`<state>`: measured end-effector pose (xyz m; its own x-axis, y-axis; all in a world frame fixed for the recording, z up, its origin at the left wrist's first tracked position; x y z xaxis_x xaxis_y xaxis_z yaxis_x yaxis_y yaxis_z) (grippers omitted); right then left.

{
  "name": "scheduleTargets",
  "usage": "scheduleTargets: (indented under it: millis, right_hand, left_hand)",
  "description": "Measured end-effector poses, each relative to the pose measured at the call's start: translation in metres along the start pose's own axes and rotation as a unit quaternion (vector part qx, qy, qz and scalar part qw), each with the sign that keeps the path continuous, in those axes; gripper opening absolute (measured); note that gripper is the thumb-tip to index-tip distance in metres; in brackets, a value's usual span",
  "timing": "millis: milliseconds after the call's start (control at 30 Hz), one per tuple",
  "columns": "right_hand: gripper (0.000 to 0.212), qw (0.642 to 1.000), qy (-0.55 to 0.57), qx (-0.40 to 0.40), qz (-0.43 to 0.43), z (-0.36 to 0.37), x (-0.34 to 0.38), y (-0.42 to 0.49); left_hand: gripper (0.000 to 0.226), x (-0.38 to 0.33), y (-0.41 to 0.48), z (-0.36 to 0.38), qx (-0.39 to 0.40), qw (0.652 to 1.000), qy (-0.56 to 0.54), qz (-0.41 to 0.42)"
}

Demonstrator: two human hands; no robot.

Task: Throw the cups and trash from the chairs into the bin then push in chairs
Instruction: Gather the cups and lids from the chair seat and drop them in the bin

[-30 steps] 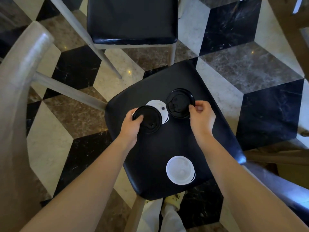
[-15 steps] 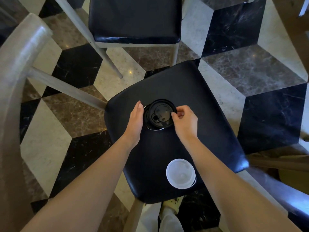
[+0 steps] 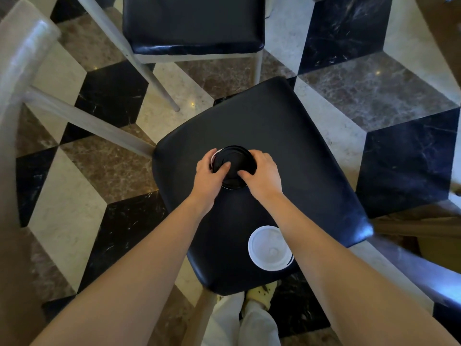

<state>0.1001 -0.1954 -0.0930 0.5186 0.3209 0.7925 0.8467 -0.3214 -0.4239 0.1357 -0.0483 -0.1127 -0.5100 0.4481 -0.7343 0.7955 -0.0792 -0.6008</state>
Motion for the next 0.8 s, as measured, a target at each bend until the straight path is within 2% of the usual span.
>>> scheduleTargets:
  millis: [100, 233, 300, 333, 400, 467, 533, 600, 667, 800]
  right_hand:
    - [0.050, 0.999, 0.041, -0.010, -0.021, -0.016, 0.003, -0.011]
    - [0.042, 0.992, 0.119, 0.011, -0.025, -0.036, -0.001, -0.032]
    - [0.033, 0.989, 0.145, -0.023, -0.004, -0.055, -0.017, -0.051]
    - [0.030, 0.992, 0.116, -0.046, 0.002, -0.065, -0.028, -0.064]
    - [0.028, 0.999, -0.019, -0.047, 0.002, -0.070, -0.051, -0.090]
    - [0.034, 0.986, -0.167, 0.009, 0.022, -0.053, -0.075, -0.116]
    - [0.037, 0.967, -0.245, 0.047, 0.053, -0.035, -0.094, -0.137]
    - [0.029, 0.975, -0.205, 0.022, 0.080, -0.031, -0.103, -0.146]
    - [0.021, 0.987, -0.104, -0.036, 0.114, -0.040, -0.108, -0.150]
    - [0.008, 0.979, 0.013, -0.157, 0.131, -0.078, -0.104, -0.158]
  left_hand:
    - [0.030, -0.006, -0.013, 0.009, 0.033, 0.998, -0.050, 0.000]
    - [0.030, -0.005, -0.028, 0.019, 0.059, 0.994, -0.088, -0.028]
    - [0.024, -0.006, -0.034, 0.021, 0.067, 0.993, -0.087, -0.037]
    - [0.024, -0.007, -0.037, 0.021, 0.072, 0.993, -0.086, -0.042]
    - [0.026, -0.007, -0.043, 0.022, 0.077, 0.992, -0.087, -0.047]
    - [0.029, -0.005, -0.049, 0.024, 0.082, 0.992, -0.081, -0.050]
    - [0.032, -0.004, -0.054, 0.029, 0.091, 0.992, -0.069, -0.049]
    - [0.034, -0.002, -0.060, 0.034, 0.109, 0.991, -0.055, -0.047]
    - [0.036, 0.001, -0.065, 0.038, 0.124, 0.990, -0.042, -0.047]
    - [0.034, 0.002, -0.075, 0.041, 0.142, 0.989, -0.024, -0.044]
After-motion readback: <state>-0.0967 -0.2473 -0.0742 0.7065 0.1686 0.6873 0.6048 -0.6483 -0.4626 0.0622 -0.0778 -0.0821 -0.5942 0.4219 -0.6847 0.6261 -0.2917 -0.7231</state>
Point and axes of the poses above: each hand's wrist, its own y-axis towards the middle knuckle, its own z-axis out of the palm, x = y × z, the point moved 9 cm from there along y, towards the middle knuckle, and after that the axes turned 10 degrees about y, right-handed, at the moved point
